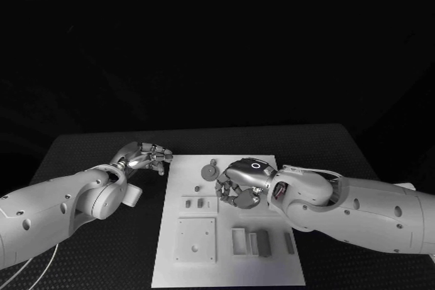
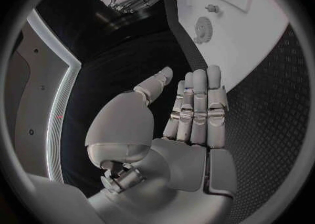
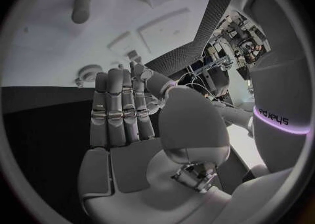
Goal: Assemble the parts on the task board
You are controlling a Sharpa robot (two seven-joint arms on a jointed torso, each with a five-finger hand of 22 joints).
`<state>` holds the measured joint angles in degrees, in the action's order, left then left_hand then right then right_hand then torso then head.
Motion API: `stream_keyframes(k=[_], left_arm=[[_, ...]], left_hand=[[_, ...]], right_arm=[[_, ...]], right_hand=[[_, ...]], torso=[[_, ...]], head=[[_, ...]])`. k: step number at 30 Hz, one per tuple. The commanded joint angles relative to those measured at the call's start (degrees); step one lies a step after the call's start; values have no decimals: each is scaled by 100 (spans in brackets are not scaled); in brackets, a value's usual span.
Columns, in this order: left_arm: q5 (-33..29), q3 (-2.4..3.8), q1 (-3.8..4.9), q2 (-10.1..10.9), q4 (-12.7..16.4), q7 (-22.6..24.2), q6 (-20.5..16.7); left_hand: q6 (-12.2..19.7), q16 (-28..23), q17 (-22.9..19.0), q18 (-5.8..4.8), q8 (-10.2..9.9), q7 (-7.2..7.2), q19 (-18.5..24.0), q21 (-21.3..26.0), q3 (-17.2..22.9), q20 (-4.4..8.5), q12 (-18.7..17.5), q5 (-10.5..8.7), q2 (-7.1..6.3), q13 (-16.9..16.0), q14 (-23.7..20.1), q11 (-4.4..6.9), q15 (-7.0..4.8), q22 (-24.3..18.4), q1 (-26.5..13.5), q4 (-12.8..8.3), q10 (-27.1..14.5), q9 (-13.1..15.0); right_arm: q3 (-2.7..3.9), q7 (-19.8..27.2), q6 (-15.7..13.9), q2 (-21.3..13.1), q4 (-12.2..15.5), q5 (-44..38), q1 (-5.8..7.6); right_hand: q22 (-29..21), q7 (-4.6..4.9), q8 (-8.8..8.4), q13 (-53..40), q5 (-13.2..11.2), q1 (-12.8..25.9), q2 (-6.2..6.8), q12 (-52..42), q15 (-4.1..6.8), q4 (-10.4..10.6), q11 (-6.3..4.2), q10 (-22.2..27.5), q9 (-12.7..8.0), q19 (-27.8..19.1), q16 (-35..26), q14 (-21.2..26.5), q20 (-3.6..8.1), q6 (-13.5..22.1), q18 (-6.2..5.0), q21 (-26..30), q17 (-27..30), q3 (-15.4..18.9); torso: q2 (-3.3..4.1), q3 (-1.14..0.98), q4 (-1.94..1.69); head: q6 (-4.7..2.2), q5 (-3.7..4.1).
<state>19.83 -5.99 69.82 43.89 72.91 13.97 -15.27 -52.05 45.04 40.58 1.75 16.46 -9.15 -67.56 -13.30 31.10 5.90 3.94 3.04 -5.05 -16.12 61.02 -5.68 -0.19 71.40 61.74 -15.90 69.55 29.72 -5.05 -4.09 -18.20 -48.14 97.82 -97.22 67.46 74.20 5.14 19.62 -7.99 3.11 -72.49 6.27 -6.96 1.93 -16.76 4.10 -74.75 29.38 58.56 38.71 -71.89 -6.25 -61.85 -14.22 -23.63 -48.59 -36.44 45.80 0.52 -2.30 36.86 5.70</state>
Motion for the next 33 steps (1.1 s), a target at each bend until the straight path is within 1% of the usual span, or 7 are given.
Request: stream_keyframes(k=[1, 5, 12, 18, 23, 28, 33], left_arm=[[-16, 4, 2, -25, -6, 50, 89], [-16, 4, 2, -59, -24, 69, 77], [-16, 5, 3, -121, -67, 74, 77], [-16, 5, 4, -154, -77, 66, 97], [-16, 5, 4, -153, -89, 63, 93], [-16, 5, 5, -155, -84, 65, 98], [-16, 6, 5, -146, -89, 68, 96]], left_hand=[[13, 12, 10, 262, 17, -16, -34, 27, -21, -3, 4, -4, 24, 6, 52, -14, -5, 5, 45, -20, -38, -8], [14, 11, 11, 261, 16, -17, -34, 28, -22, -4, 3, -4, 24, 7, 52, -15, -5, 6, 44, -21, -39, -8], [16, 10, 12, 262, 16, -18, -35, 30, -21, -4, 3, -4, 25, 8, 52, -15, -5, 6, 46, -22, -40, -8], [15, 9, 13, 261, 16, -18, -35, 32, -21, -4, 4, -4, 27, 8, 52, -15, -5, 7, 47, -22, -39, -8], [15, 9, 14, 261, 17, -18, -35, 34, -22, -4, 4, -4, 27, 9, 52, -15, -5, 7, 48, -23, -39, -9], [16, 8, 14, 261, 17, -18, -36, 35, -22, -4, 4, -4, 27, 9, 52, -15, -5, 7, 48, -23, -39, -9], [16, 7, 15, 261, 17, -18, -36, 37, -22, -4, 4, -4, 27, 10, 52, -15, -4, 8, 49, -23, -39, -9]], right_arm=[[8, 161, -18, 88, 40, -63, -92], [8, 174, -16, 210, -3, -87, -173], [-2, 208, 18, 459, -101, -121, -336], [-17, 224, 56, 589, -218, -152, -440], [-46, 222, 118, 641, -247, -173, -465], [-102, 203, 199, 654, -306, -216, -474], [-126, 179, 297, 690, -304, -246, -477]], right_hand=[[9, 17, 20, -9, 16, 18, -17, 7, 36, -13, -19, -16, 8, 35, 22, 14, -14, -3, -78, 33, -6, 30], [9, 18, 18, -10, 16, 17, -19, 11, 35, -14, -18, -13, 10, 34, 20, 14, -13, 1, -78, 37, -5, 29], [9, 19, 17, -10, 16, 16, -20, 15, 34, -14, -17, -11, 13, 34, 18, 15, -13, 3, -78, 40, -4, 28], [10, 20, 15, -11, 16, 17, -23, 17, 33, -14, -16, -10, 15, 35, 16, 14, -12, 6, -78, 42, -3, 28], [10, 21, 15, -11, 16, 18, -25, 20, 33, -13, -15, -10, 17, 35, 15, 14, -12, 8, -78, 44, -3, 28], [11, 21, 14, -12, 16, 20, -27, 21, 32, -13, -15, -10, 19, 35, 14, 14, -13, 10, -78, 46, -2, 29], [11, 23, 12, -12, 15, 26, -32, 25, 31, -12, -13, -8, 21, 35, 12, 14, -14, 14, -78, 49, -1, 30]], torso=[[-8, 5, 6], [-3, 15, -1], [4, 9, -1], [9, 5, -21], [9, 2, -3], [8, 6, -10], [5, 1, 8]], head=[[-4, -93], [7, -173], [69, -345], [145, -457], [231, -565], [261, -601], [325, -654]])
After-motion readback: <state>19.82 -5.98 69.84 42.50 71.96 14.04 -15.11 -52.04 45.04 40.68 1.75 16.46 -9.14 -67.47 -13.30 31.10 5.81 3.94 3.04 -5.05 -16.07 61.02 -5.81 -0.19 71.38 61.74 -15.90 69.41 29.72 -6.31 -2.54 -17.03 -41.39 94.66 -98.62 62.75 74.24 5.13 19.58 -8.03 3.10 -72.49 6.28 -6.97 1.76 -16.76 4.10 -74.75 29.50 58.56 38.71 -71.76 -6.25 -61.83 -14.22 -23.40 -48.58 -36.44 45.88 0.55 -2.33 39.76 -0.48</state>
